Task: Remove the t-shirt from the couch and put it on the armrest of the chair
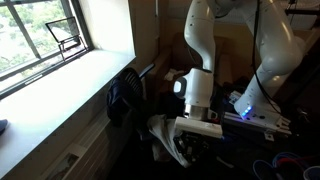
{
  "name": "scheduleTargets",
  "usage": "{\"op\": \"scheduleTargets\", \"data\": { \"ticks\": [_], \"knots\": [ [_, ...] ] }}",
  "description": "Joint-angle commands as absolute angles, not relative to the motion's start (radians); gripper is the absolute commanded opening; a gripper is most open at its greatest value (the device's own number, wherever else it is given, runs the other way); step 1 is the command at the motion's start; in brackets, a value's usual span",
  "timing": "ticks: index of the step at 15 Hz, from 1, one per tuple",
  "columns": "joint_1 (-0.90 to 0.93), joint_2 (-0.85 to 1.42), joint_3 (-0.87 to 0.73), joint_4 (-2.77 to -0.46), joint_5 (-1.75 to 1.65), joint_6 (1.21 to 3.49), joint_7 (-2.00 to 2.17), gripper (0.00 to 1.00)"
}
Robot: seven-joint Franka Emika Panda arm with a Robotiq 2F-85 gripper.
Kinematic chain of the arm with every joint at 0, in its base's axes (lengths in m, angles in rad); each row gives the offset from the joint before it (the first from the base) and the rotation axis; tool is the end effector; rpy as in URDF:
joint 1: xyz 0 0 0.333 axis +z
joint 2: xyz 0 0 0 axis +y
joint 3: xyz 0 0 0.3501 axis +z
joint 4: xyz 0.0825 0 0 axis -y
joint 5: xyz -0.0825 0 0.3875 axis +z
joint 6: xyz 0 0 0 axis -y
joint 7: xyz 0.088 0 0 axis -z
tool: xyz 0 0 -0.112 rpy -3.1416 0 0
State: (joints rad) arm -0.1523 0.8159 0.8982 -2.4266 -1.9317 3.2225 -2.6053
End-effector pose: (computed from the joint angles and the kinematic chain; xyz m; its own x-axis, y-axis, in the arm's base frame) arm 0.2067 0.3748 0.1912 0.2598 -0.7277 -0.6348 -0.9336 -0.3572 0.0273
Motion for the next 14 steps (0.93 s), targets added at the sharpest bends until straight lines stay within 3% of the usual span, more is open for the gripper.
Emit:
{"op": "scheduleTargets", "data": {
  "ticks": [1,6,7,10,11,12,13,14],
  "knots": [
    [0.076,0.583,0.775,-2.475,-1.852,3.342,-2.606,0.0],
    [0.372,0.343,0.621,-2.544,-1.795,3.352,-2.602,0.02],
    [0.285,0.491,0.678,-2.489,-1.823,3.308,-2.602,0.02],
    [0.399,0.375,0.608,-2.509,-1.833,3.322,-2.565,0.02],
    [0.399,0.361,0.606,-2.514,-1.833,3.323,-2.565,0.27],
    [0.356,0.405,0.635,-2.504,-1.843,3.343,-2.611,0.29],
    [0.419,0.346,0.592,-2.507,-1.899,3.278,-2.622,0.06],
    [0.428,0.329,0.591,-2.519,-1.94,3.261,-2.605,0.06]
  ]
}}
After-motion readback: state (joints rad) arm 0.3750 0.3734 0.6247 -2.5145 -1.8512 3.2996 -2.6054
